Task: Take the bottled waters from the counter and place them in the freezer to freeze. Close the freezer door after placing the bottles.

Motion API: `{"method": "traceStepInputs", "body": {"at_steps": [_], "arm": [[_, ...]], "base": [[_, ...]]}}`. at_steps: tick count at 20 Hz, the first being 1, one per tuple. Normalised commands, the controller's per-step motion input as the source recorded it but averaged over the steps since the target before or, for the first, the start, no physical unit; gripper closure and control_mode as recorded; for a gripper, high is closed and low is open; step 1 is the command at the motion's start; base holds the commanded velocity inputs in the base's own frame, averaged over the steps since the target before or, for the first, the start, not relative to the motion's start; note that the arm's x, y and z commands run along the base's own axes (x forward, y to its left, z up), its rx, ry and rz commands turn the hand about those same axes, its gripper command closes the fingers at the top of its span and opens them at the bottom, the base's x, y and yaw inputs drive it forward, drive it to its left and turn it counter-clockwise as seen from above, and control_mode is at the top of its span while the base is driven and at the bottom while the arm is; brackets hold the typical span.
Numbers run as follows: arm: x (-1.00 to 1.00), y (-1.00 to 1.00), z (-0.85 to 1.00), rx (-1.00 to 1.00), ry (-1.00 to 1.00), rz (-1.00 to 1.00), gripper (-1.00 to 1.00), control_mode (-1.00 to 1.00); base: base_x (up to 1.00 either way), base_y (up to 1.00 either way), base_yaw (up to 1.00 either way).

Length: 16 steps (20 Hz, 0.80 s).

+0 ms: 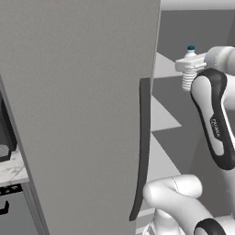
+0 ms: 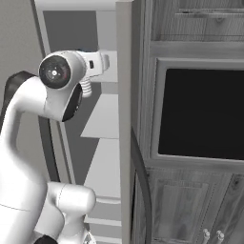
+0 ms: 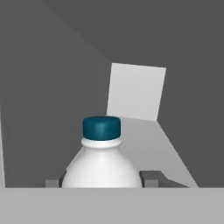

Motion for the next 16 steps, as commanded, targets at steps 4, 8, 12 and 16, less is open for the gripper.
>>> {"method": "traceStepInputs", "body": {"at_steps": [4, 8, 12, 16], "arm": [[0.45, 0.0, 0.01, 0.0, 0.0, 0.12, 1.0, -1.0], [0.51, 0.0, 0.01, 0.0, 0.0, 0.1, 1.0, -1.0], [0.44, 0.0, 0.06, 0.0, 0.0, 0.08, 1.0, -1.0], [0.4, 0.0, 0.07, 0.01, 0.0, 0.01, 1.0, -1.0]], "base": [[0.0, 0.0, 0.0], [0.0, 0.0, 0.0], [0.0, 0.0, 0.0], [0.0, 0.0, 0.0]]}}
